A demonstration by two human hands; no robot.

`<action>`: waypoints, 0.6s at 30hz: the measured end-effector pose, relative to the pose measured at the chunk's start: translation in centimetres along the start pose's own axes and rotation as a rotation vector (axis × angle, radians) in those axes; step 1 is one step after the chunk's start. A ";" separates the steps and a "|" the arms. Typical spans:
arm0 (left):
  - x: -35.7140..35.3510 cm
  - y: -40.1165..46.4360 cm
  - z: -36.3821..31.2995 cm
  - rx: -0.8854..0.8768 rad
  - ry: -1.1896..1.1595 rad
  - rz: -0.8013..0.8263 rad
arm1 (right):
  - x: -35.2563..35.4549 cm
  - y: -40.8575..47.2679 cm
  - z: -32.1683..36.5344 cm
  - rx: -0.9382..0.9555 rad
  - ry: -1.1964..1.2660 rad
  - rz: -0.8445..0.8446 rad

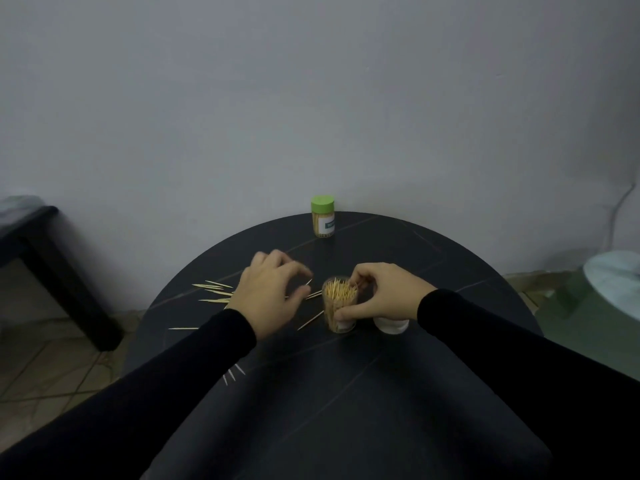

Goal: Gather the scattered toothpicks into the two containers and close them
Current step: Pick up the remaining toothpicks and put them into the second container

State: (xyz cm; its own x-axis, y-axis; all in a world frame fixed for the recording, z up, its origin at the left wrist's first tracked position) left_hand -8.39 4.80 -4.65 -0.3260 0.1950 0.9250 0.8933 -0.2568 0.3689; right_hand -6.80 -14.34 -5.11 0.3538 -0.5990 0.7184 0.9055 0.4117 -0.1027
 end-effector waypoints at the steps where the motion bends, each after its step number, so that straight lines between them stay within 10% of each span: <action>1: -0.7 -0.3 0.3 0.035 0.005 0.088 | 0.1 0.0 0.0 0.002 -0.006 0.003; 18: -3.8 3.2 -1.3 0.135 0.185 0.254 | 0.3 0.2 -0.1 0.008 0.003 0.013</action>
State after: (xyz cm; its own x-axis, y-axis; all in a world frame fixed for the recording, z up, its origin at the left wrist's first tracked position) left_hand -4.71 2.02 -6.88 -0.1276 -0.0372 0.9911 0.9820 -0.1447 0.1210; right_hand -6.52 -14.52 -5.02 0.3662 -0.5956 0.7150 0.8990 0.4247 -0.1067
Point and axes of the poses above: each hand's wrist, its own y-axis towards the middle knuckle, its own x-axis out of the back of the hand, z = x × y, the point moved 4 cm from there along y, towards the middle knuckle, and after that the axes turned 7 degrees about y, right-handed, at the moved point
